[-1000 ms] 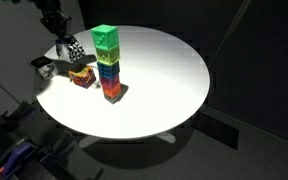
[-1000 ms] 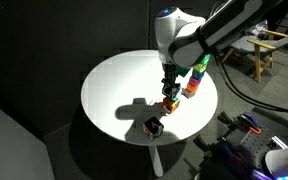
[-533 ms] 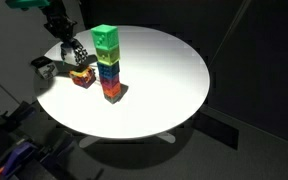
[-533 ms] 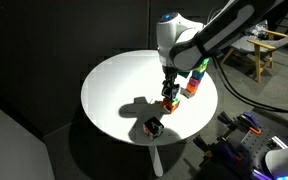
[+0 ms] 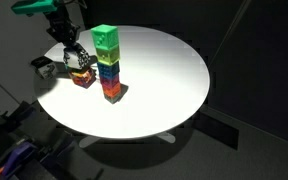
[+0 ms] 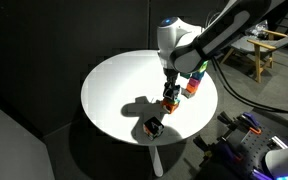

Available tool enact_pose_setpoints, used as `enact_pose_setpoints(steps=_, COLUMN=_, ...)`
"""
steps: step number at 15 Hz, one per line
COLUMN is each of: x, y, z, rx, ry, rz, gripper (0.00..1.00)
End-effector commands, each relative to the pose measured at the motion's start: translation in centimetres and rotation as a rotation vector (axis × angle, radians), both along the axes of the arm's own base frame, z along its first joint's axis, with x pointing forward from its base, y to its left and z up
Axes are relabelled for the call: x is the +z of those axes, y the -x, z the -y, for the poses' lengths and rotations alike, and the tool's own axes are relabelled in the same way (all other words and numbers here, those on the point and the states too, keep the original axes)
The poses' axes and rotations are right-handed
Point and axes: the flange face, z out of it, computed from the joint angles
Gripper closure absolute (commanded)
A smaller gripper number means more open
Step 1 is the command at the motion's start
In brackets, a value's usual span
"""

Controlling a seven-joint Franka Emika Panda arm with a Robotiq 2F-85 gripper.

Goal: Put the blue plush block on top of the orange plush block

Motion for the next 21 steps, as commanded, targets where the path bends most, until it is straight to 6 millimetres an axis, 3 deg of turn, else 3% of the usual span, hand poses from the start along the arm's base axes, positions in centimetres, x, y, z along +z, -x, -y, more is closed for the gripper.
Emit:
enact_pose_setpoints(steps=1, x=-0.5, y=-0.2, z=0.6, rx=0.017, ry=0.020, rz=-0.003, gripper=0.94)
enact_pose_setpoints(steps=21, x=-2.8, y=0.1, z=0.5, rx=-0.010, ry=0.003, rz=-0.001, gripper=0.94)
